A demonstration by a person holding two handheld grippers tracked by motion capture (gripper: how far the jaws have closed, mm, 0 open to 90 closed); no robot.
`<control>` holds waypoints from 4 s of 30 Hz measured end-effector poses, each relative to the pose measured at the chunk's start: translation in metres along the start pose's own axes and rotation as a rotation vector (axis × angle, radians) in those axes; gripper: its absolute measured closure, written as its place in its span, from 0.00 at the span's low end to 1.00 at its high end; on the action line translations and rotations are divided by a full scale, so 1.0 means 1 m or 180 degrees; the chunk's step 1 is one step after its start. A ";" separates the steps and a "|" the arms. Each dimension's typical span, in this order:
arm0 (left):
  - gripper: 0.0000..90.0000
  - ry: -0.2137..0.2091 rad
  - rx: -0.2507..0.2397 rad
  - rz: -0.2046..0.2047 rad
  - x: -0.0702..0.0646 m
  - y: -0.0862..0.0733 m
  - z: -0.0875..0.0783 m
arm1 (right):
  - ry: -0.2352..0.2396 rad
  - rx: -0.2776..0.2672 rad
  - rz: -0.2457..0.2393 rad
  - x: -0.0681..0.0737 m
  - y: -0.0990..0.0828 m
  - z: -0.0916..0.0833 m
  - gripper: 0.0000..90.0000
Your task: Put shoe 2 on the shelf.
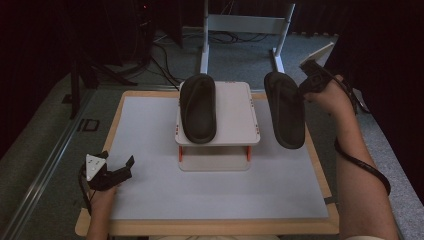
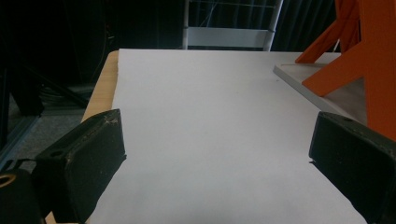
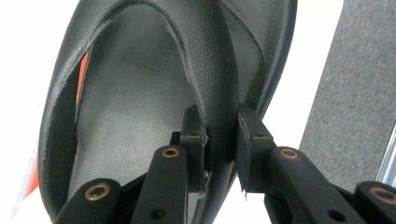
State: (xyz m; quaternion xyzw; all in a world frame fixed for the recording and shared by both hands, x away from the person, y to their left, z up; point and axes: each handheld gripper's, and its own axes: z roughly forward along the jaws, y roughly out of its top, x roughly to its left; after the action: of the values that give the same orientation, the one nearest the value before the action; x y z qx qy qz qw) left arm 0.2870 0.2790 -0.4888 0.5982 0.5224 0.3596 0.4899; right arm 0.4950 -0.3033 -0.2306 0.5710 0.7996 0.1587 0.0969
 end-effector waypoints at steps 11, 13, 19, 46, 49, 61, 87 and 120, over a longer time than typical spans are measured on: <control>0.04 -0.0018 0.0013 0.0014 0.000 0.000 0.000 | 0.0048 -0.0097 -0.0155 0.037 0.020 -0.019 0.84; 0.04 -0.0019 0.0009 0.0011 0.000 0.000 0.000 | 0.0054 -0.0098 -0.0167 0.046 0.024 -0.018 0.84; 0.04 -0.0023 0.0008 0.0007 0.000 0.000 0.000 | 0.0056 -0.0037 -0.0241 0.072 0.035 -0.013 0.84; 0.04 -0.0077 0.0008 0.0010 0.001 0.000 0.000 | -0.0061 0.0298 -0.0391 0.145 0.067 0.026 0.84; 0.04 -0.0085 0.0011 0.0009 0.001 0.000 0.000 | -0.0101 0.0342 -0.0377 0.146 0.067 0.033 0.84; 0.04 -0.0078 0.0031 0.0026 0.001 0.000 0.000 | -0.0010 0.0394 -0.0293 0.143 0.066 0.043 0.82; 0.04 -0.0091 0.0035 0.0038 0.001 0.000 0.001 | 0.0170 -0.0241 -0.0609 0.116 0.039 0.006 0.34; 0.04 -0.0085 0.0038 0.0058 0.000 0.000 0.001 | 0.0230 -0.1138 -0.0196 0.003 -0.071 0.058 0.19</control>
State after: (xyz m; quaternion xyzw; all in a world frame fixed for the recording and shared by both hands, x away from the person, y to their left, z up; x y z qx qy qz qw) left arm 0.2877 0.2786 -0.4886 0.6106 0.5124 0.3529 0.4899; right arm 0.4513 -0.3135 -0.3107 0.5138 0.7787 0.3157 0.1729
